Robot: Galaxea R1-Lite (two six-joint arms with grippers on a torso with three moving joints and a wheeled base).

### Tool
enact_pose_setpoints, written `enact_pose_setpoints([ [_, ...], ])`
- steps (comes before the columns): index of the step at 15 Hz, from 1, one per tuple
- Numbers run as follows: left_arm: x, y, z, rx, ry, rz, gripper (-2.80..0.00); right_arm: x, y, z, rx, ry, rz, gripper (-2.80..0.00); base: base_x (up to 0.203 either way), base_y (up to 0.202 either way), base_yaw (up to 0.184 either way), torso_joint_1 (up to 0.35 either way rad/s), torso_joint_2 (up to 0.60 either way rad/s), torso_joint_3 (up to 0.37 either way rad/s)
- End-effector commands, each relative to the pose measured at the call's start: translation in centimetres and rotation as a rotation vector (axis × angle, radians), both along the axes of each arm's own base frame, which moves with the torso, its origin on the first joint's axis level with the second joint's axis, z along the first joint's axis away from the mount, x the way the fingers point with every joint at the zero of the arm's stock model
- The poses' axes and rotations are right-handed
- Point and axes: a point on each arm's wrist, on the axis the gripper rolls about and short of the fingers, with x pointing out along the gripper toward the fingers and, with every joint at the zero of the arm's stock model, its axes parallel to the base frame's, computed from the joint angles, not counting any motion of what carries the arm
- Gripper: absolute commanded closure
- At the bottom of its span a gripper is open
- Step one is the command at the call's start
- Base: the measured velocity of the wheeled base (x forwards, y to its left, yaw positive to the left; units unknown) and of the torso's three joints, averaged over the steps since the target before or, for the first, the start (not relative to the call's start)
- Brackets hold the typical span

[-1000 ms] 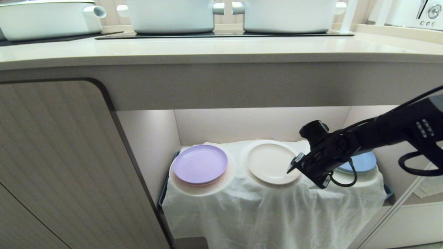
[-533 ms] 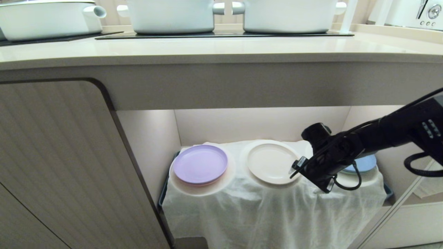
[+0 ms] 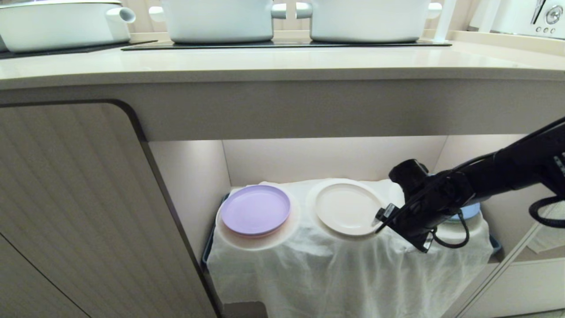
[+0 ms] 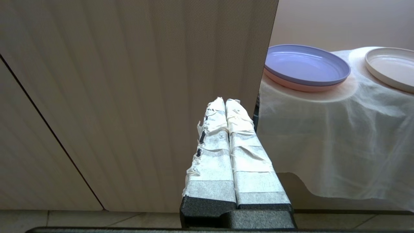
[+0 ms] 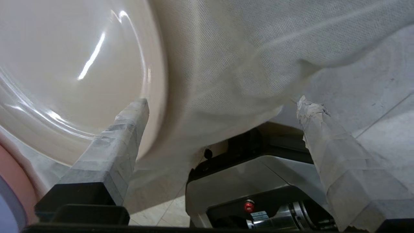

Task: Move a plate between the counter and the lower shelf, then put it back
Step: Put the plate in the cupboard

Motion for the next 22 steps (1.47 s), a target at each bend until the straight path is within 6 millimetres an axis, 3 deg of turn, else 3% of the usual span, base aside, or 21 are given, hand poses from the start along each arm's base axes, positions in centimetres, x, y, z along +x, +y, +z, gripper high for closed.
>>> enact_pose_setpoints([
  [1, 0.0, 0.0, 0.0, -0.001, 0.000, 0.000, 0.00, -1.0, -0.3, 0.1, -0.016, 0.009, 0.034, -2.80, 0.000, 0.000, 0.000, 0.000, 0.00, 0.000],
  [7, 0.0, 0.0, 0.0, -0.001, 0.000, 0.002, 0.00, -2.8, -0.7, 0.5, -0.034, 0.022, 0.081, -2.80, 0.000, 0.000, 0.000, 0.000, 0.00, 0.000],
  [22, 0.0, 0.0, 0.0, -0.001, 0.000, 0.000, 0.00, -2.0, -0.5, 1.3, -0.002, -0.062, 0.062, -2.80, 0.000, 0.000, 0.000, 0.000, 0.00, 0.000],
])
